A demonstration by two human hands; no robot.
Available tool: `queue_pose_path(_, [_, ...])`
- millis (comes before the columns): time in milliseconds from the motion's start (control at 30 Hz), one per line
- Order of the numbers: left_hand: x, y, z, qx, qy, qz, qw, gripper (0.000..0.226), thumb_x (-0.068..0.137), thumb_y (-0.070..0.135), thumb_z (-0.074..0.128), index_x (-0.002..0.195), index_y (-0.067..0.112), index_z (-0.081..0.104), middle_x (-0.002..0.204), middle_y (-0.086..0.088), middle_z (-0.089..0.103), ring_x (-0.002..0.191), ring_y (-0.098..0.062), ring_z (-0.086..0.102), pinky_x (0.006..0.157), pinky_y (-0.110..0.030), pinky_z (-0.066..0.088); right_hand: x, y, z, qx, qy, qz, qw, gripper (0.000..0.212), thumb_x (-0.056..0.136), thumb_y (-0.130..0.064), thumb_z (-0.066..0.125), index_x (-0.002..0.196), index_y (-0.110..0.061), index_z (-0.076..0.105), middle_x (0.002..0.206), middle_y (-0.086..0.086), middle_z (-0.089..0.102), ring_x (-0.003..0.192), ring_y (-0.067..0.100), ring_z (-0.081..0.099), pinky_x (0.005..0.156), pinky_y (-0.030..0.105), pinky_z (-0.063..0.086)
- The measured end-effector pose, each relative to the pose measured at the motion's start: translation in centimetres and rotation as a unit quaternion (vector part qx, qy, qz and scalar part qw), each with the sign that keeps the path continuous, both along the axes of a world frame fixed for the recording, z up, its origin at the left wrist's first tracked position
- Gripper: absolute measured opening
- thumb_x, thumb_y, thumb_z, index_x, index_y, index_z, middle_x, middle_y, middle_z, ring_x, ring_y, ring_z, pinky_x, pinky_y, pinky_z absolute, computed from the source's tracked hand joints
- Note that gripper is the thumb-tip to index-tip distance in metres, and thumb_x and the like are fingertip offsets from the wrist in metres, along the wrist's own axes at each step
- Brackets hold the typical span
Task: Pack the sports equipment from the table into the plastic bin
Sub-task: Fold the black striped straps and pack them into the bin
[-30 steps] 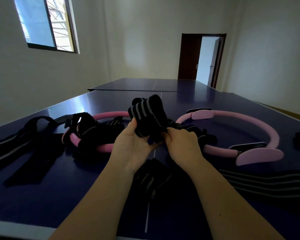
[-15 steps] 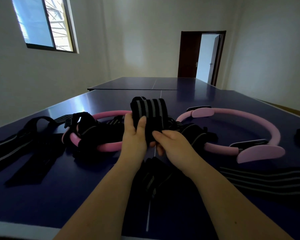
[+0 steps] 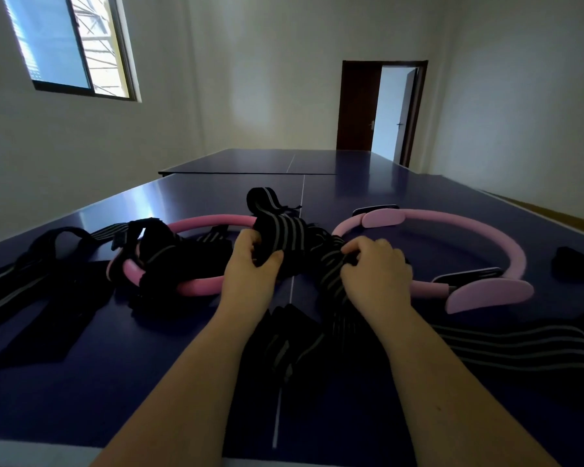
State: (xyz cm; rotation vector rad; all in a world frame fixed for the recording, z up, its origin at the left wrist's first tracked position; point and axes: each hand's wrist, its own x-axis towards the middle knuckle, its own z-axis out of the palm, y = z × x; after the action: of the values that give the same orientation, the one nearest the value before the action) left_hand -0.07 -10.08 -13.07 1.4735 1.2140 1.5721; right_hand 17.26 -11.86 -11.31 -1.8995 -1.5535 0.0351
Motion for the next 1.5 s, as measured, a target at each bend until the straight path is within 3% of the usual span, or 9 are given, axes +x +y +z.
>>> queue_pose_path(133, [0.1,-0.3,0.0,0.037,0.144,0.031,0.988,0.025,0.092,0.008,0.063,0.108,0.027,0.057,0.102,0.004,0.066,0.091,-0.003,0.062,0.070,-0.006,0.046,0.0,-0.3,0.1,-0.084,-0.068,0.023,0.994,0.055,0.081,-0.052,0.064,0.133,-0.043,0.049,0.138,0.003,0.039,0.130,0.031,0.032,0.106,0.048,0.028])
queue_pose_path(367, [0.3,-1.1,0.1,0.019,0.336,-0.009,0.941,0.016,0.078,0.028,0.059,0.080,0.033,0.074,0.101,0.013,0.066,0.105,-0.011,0.053,0.098,-0.034,0.043,1.0,1.4,-1.9,-0.144,-0.137,0.016,0.980,0.052,0.089,-0.052,0.055,0.136,-0.032,0.048,0.139,0.006,0.041,0.130,0.033,0.034,0.102,0.051,0.035])
queue_pose_path(467, [0.3,-1.8,0.8,-0.028,0.322,-0.026,0.946,0.032,0.079,0.042,0.050,0.061,0.025,0.071,0.081,0.005,0.071,0.081,-0.011,0.063,0.087,-0.043,0.052,1.3,2.2,-2.0,-0.061,-0.104,0.005,0.993,0.025,0.093,-0.032,0.055,0.113,-0.019,0.061,0.116,0.006,0.061,0.108,0.029,0.052,0.081,0.040,0.045])
queue_pose_path(633, [0.7,-2.0,0.8,-0.062,0.367,-0.049,0.927,0.028,0.092,0.028,0.053,0.079,0.007,0.068,0.077,-0.010,0.069,0.069,-0.025,0.066,0.065,-0.043,0.055,1.0,1.9,-0.7,0.165,0.147,0.048,0.974,0.021,0.102,-0.024,0.049,0.115,-0.016,0.064,0.095,-0.008,0.064,0.088,0.010,0.062,0.068,0.020,0.039])
queue_pose_path(733, [0.9,-2.1,1.2,-0.042,0.257,-0.013,0.965,0.010,0.094,0.025,0.058,0.085,0.019,0.057,0.082,-0.004,0.063,0.061,-0.008,0.063,0.053,-0.024,0.051,0.3,1.1,0.5,0.214,0.344,0.169,0.898,0.014,0.101,-0.021,0.053,0.109,-0.025,0.064,0.097,-0.016,0.066,0.093,0.001,0.064,0.074,0.008,0.047])
queue_pose_path(833, [1.1,-2.0,1.2,-0.033,0.020,-0.022,0.999,0.023,0.093,0.014,0.062,0.103,0.030,0.048,0.087,0.006,0.071,0.077,-0.012,0.069,0.066,-0.030,0.058,-0.4,0.7,1.1,0.164,0.519,0.266,0.795,0.014,0.100,-0.017,0.056,0.107,-0.024,0.066,0.107,0.000,0.073,0.100,0.013,0.069,0.074,0.026,0.058])
queue_pose_path(1067, [1.3,-1.0,1.8,-0.084,-0.363,-0.116,0.921,0.049,0.090,0.016,0.069,0.131,0.013,0.041,0.120,-0.018,0.067,0.105,-0.030,0.070,0.092,-0.044,0.057,-0.2,0.7,0.8,0.091,0.645,0.293,0.700,0.022,0.098,-0.013,0.052,0.113,-0.010,0.068,0.112,0.011,0.073,0.105,0.027,0.069,0.078,0.039,0.057])
queue_pose_path(1367, [-0.2,-0.9,2.0,-0.043,-0.432,-0.024,0.900,0.026,0.098,0.022,0.060,0.124,0.021,0.058,0.119,-0.009,0.070,0.103,-0.029,0.070,0.085,-0.043,0.059,0.1,0.6,0.8,0.093,0.700,0.268,0.655,0.021,0.100,-0.017,0.050,0.107,-0.010,0.069,0.101,0.007,0.076,0.095,0.022,0.072,0.073,0.037,0.058])
queue_pose_path(1500, [-0.9,-1.0,2.3,-0.014,-0.453,-0.006,0.891,0.026,0.102,0.022,0.055,0.128,0.020,0.055,0.113,-0.008,0.070,0.095,-0.031,0.073,0.078,-0.043,0.062,1.0,1.1,0.8,0.128,0.745,0.236,0.610,0.021,0.099,-0.019,0.055,0.113,-0.010,0.067,0.108,0.010,0.075,0.110,0.030,0.066,0.102,0.057,0.047])
